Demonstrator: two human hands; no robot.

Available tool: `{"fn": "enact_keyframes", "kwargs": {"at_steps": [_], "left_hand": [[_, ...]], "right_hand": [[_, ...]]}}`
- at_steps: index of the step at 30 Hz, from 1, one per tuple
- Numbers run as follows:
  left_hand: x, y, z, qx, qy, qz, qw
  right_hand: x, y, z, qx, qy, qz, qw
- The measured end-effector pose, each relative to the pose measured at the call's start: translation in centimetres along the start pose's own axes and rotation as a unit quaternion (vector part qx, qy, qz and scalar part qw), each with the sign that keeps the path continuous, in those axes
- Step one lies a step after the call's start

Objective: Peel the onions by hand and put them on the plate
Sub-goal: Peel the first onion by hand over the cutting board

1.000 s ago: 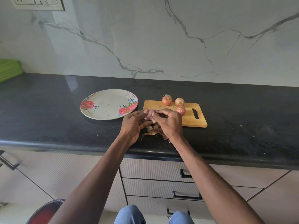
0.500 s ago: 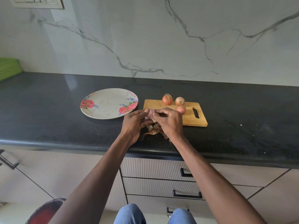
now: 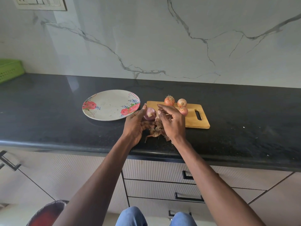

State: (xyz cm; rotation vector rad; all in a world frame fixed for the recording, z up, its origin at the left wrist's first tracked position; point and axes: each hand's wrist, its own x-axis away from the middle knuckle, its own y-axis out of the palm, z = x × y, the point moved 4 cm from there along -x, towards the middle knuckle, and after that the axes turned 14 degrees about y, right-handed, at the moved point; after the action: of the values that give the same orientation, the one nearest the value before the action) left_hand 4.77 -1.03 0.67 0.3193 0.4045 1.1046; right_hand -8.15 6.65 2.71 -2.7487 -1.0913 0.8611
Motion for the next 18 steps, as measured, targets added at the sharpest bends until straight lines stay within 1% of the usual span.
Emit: {"fn": "enact_keyframes", "kwargs": {"at_steps": [4,6,9,11,14,18], "left_hand": [[0.07,0.08,0.17,-0.006,0.01,-0.007,1.0],[0.03,0.04,0.1,-0.02,0.011,0.001,1.0],[-0.08,-0.06,-0.1,-0.045,0.014,0.014,0.999],[0.01,0.14,-0.06,-0.045,0.011,0.009,0.999],[0.23,0.4,0.11,-0.044,0.003,-0.011,0.999],[0.12,0.09,-0.11,-0.053,-0.017,-0.041,0.998]], "right_hand": [[0.28,0.43,-0.3,0.022,-0.063,-0.034,0.997],[0.49,0.6,-0.58,0.032,-0.089,-0.033,0.995],[0.64,0.43,-0.94,0.033,-0.105,-0.027,0.994],[0.62,0.25,-0.95,0.026,-0.097,-0.025,0.995],[0.28,0.1,-0.55,0.013,-0.058,-0.02,0.998],[0.03,0.22,-0.19,0.025,-0.032,-0.025,0.999]]}}
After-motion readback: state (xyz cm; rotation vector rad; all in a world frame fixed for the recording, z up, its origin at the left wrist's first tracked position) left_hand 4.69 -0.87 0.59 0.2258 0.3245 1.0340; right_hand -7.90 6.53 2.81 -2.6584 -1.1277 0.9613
